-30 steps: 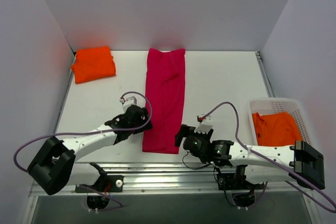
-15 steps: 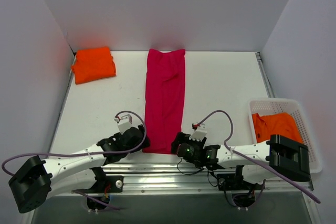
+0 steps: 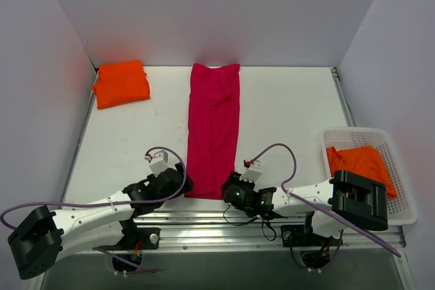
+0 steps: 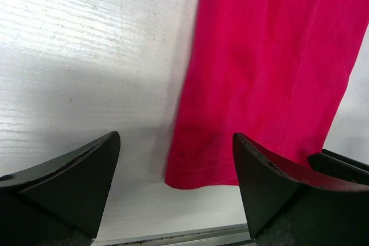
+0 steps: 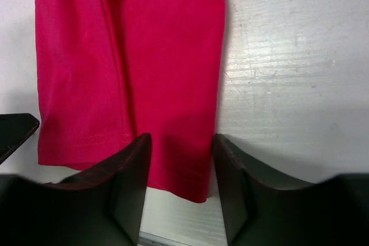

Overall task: Fold and stack the t-shirts
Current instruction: Fold the tshirt

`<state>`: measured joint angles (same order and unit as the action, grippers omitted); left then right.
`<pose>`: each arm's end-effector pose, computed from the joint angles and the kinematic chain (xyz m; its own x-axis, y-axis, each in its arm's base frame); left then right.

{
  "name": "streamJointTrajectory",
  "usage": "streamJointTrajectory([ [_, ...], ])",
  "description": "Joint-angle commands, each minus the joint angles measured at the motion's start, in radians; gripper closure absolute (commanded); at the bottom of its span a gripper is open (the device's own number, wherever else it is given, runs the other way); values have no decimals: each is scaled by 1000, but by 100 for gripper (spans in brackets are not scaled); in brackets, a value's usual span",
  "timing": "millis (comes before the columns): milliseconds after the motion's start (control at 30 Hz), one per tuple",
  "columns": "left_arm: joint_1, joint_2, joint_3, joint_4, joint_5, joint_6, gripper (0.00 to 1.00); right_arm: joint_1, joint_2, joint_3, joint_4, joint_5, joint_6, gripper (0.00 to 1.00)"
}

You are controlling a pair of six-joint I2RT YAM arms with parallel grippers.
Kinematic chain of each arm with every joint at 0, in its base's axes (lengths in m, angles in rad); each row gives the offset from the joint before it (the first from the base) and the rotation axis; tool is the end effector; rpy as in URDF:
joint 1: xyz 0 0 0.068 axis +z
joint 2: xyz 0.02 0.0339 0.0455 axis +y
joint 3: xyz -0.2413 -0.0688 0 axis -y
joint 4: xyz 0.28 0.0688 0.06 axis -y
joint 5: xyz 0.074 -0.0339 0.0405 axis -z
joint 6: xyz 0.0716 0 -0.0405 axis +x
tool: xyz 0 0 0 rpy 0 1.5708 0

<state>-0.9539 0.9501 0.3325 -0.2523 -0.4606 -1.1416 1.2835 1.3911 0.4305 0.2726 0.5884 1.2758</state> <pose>0.1600 -0.1706 0.0910 -0.6976 -0.4244 -0.5773 -0.1670 0.8798 -0.4450 0.1202 0.2665 0.0710 -0.6993 0.4419 -0.5618 -0.0244 0.7707 0.6367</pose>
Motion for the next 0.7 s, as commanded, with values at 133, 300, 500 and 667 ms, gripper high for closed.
streamJointTrajectory([
  [133, -5, 42, -41, 82, 40, 5, 19, -16, 95, -10, 13, -50, -1, 67],
  [300, -11, 78, -43, 136, 60, 8, 45, -24, 106, -9, 5, -55, -3, 94],
  [500, -22, 82, -36, 131, 50, 5, 98, -27, 77, -9, -47, -36, 8, 100],
  [667, -25, 9, 37, 12, 20, 25, 98, -29, -21, 27, -202, 8, -6, 100],
])
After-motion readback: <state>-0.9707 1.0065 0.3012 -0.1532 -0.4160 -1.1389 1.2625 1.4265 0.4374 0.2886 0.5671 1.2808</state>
